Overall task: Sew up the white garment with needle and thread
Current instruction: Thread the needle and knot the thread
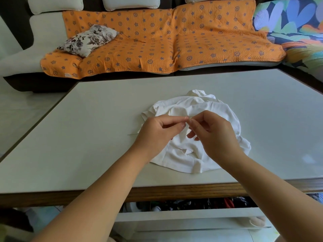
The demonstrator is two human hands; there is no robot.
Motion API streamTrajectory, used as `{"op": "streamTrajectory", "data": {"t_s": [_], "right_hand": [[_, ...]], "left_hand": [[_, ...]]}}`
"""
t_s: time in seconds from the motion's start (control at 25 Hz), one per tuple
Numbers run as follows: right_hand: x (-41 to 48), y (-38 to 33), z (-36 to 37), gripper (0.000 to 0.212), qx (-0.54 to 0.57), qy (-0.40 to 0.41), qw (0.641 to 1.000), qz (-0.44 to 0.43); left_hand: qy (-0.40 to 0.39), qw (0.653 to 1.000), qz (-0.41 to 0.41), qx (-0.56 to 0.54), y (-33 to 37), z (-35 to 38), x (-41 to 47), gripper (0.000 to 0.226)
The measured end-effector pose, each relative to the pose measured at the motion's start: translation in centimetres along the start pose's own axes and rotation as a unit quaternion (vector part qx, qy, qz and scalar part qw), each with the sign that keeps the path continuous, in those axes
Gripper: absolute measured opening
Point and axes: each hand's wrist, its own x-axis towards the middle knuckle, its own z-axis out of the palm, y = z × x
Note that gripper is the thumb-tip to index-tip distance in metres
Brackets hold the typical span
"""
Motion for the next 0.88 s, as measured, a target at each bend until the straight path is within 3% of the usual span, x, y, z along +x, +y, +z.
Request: {"op": "streamTrajectory", "data": {"t_s": [0.16, 0.32, 0.88], "right_hand": [[-0.1, -0.3, 0.0, 0.018, 0.014, -0.019, 0.999, 0.044], [-0.2, -0.6, -0.1, 0.019, 0.027, -0.027, 0.997, 0.070], [-0.2, -0.7, 0.1, 0.019, 0.003, -0.030, 0.995, 0.091]], "left_hand": [[0.051, 0.977, 0.140, 0.152, -0.7, 0.5, 0.0, 0.019], [0.084, 0.950, 0.214, 0.211, -1.3, 0.7, 0.5, 0.014], [0.082, 0.931, 0.233, 0.267, -1.9, 0.7, 0.8, 0.013]]}}
